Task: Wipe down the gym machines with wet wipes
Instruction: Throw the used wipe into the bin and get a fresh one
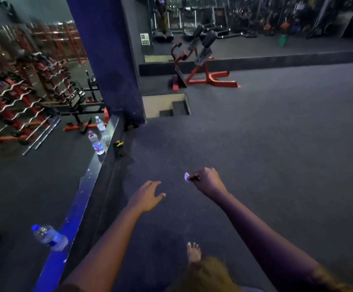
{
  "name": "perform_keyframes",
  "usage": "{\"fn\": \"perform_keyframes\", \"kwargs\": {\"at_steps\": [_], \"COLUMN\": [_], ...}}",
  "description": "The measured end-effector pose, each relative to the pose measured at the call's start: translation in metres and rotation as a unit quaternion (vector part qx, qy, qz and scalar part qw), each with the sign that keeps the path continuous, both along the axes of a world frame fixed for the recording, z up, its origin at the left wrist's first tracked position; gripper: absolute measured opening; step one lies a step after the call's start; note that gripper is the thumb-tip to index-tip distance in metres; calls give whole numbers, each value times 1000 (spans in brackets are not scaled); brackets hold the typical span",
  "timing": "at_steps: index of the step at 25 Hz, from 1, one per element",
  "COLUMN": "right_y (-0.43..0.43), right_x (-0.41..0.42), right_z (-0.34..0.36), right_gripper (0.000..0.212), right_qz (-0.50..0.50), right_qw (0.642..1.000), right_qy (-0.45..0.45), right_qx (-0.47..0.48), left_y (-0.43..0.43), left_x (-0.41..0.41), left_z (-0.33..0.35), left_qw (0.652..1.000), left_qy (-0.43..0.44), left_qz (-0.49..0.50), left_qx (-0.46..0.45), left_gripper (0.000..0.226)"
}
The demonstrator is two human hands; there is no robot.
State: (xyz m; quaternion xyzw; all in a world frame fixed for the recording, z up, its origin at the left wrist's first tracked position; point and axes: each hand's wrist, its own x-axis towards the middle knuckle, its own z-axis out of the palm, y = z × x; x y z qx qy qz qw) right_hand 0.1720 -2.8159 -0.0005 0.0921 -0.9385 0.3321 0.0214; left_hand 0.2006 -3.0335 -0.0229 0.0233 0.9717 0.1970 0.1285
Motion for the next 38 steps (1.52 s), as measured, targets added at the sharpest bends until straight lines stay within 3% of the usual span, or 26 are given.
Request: {"fn": "perform_keyframes", "kwargs": {"at_steps": [9,11,21,29,38], "right_y": [21,44,174,333,569], "right_x": [-238,-270,-405,-484,-482], "right_z": [-178,-183,-183,-164,-169], "right_gripper": [31,20,24,18,16], "right_qz": [-65,-96,-241,-461,-645], "right_qw": [997,994,967,886,762], "right_qy": [-25,-40,-73,-48,-24], "right_qx": [43,36,46,0,-45], "left_y": [15,35,195,407,724], "left_x": [-258,-308,-514,-666,-708], "left_z": [-142,-154,-162,-141,-151], "left_qw": [998,996,957,866,752], "left_qy": [-12,-30,-15,21,25], "left_qz": [-36,-66,-282,-494,-655], "left_qx": [-49,-59,-70,-78,-69], "left_gripper": [58,58,57,59,60]}}
